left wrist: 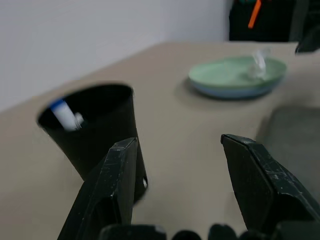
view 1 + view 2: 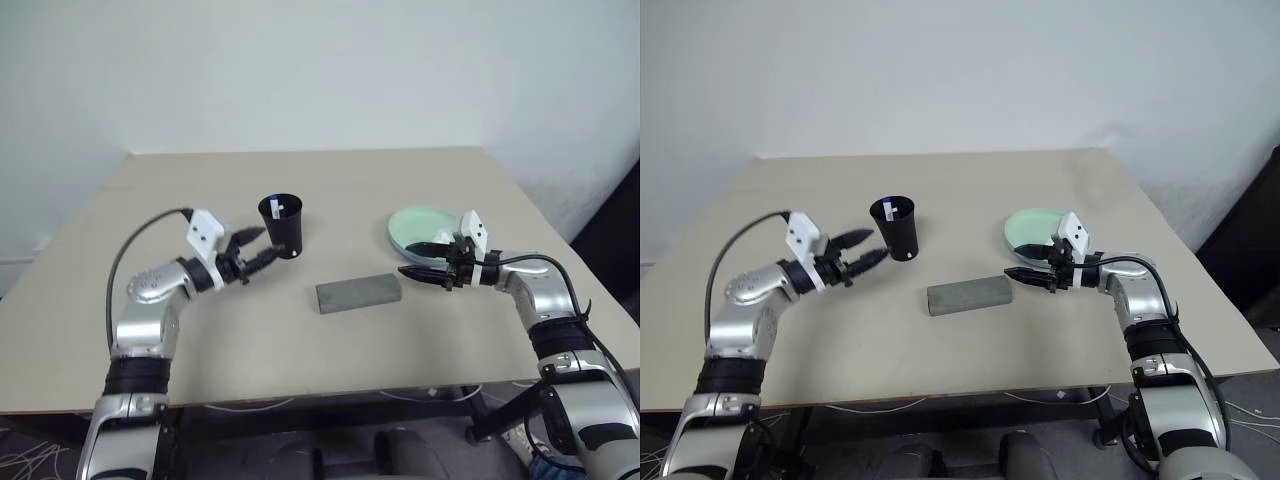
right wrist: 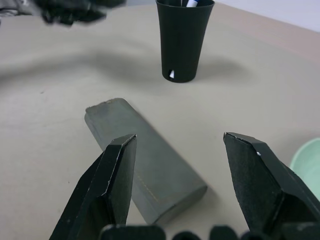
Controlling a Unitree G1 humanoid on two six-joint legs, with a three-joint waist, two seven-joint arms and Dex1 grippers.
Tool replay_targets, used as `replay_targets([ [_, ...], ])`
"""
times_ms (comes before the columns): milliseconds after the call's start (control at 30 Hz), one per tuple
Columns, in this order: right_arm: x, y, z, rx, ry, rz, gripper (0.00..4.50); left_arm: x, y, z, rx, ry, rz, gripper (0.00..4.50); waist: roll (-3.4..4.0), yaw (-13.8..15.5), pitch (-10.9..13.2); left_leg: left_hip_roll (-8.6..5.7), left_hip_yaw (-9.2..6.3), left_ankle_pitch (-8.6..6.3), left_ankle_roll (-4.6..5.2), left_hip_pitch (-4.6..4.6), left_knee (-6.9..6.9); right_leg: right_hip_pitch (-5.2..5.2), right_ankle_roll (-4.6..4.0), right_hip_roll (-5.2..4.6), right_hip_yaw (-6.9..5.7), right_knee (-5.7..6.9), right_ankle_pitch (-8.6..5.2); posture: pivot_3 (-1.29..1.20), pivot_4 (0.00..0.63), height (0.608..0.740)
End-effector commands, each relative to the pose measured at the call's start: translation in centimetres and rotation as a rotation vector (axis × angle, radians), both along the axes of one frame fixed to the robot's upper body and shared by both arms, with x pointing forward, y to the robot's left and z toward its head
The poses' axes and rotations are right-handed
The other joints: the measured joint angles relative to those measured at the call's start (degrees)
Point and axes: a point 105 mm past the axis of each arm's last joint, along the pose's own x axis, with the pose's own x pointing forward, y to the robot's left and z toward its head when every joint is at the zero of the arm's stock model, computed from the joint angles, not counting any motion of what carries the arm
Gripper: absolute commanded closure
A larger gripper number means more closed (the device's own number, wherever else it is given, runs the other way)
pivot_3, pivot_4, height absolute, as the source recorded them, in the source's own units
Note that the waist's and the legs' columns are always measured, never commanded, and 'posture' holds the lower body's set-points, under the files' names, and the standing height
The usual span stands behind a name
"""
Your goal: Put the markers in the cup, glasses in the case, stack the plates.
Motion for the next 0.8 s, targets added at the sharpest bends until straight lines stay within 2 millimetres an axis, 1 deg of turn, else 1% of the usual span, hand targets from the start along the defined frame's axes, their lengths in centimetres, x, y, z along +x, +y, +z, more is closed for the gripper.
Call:
replay_targets([
  [33,0.4,-1.9,1.0,0.006,-0.033,-0.056,1.50,0.3,-1.1,0.6,0.005,-0.066,0.013,1.72,0.00,-0.01,0.00,0.00,0.01,0.00,0.00,0.00,0.00,0.00,0.00,0.00,0.00,0.00,0.00,0.00,0.000,0.732],
  [133,0.5,-3.7,0.2,-0.023,-0.013,-0.109,1.50,0.4,-2.5,-0.5,0.013,-0.065,0.009,1.72,0.00,-0.02,0.00,-0.02,0.04,0.00,0.00,0.02,0.00,0.03,0.00,-0.01,0.01,-0.02,0.00,0.00,0.000,0.732],
  [233,0.5,-5.0,-0.2,-0.027,-0.001,-0.151,1.50,0.8,-3.5,-0.9,0.016,-0.069,0.009,1.72,0.00,-0.04,0.00,-0.02,0.04,0.04,0.07,0.01,0.00,0.03,0.00,0.01,0.02,-0.04,0.00,0.00,0.000,0.732],
  [267,0.4,-5.3,-0.3,-0.028,0.003,-0.165,1.50,0.9,-3.6,-1.0,0.009,-0.069,0.013,1.72,0.00,-0.06,0.00,-0.02,0.04,0.12,0.22,0.02,0.00,0.03,0.00,0.02,0.02,-0.03,0.00,0.00,0.000,0.732],
  [367,0.2,-6.1,-0.7,-0.030,0.012,-0.193,1.50,0.9,-3.9,-1.1,-0.011,-0.065,0.022,1.72,0.00,-0.22,0.00,0.03,0.04,0.12,0.22,0.02,-0.01,0.00,0.00,0.06,0.03,-0.01,0.00,0.00,0.000,0.732],
  [467,-0.3,-6.7,-1.2,-0.031,0.028,-0.211,1.50,0.4,-4.1,-1.6,-0.002,-0.056,0.014,1.72,0.00,-0.12,0.00,0.04,0.02,0.13,0.22,0.05,0.00,0.02,-0.01,0.07,0.02,0.01,-0.01,0.00,0.000,0.732],
  [667,-1.1,-7.7,-1.9,-0.044,0.055,-0.240,1.50,-0.4,-3.9,-2.5,0.014,-0.043,0.027,1.72,0.01,-0.11,0.00,-0.01,0.07,0.12,0.22,0.01,0.00,0.00,0.00,-0.01,0.06,-0.05,-0.01,0.00,0.000,0.732],
  [800,-1.2,-8.2,-2.0,-0.052,0.057,-0.253,1.50,-0.6,-3.8,-2.6,0.018,-0.051,0.042,1.72,0.01,-0.08,0.00,0.00,0.05,0.07,0.12,0.02,0.00,0.01,-0.01,0.01,0.04,-0.04,-0.01,0.00,0.000,0.732],
])
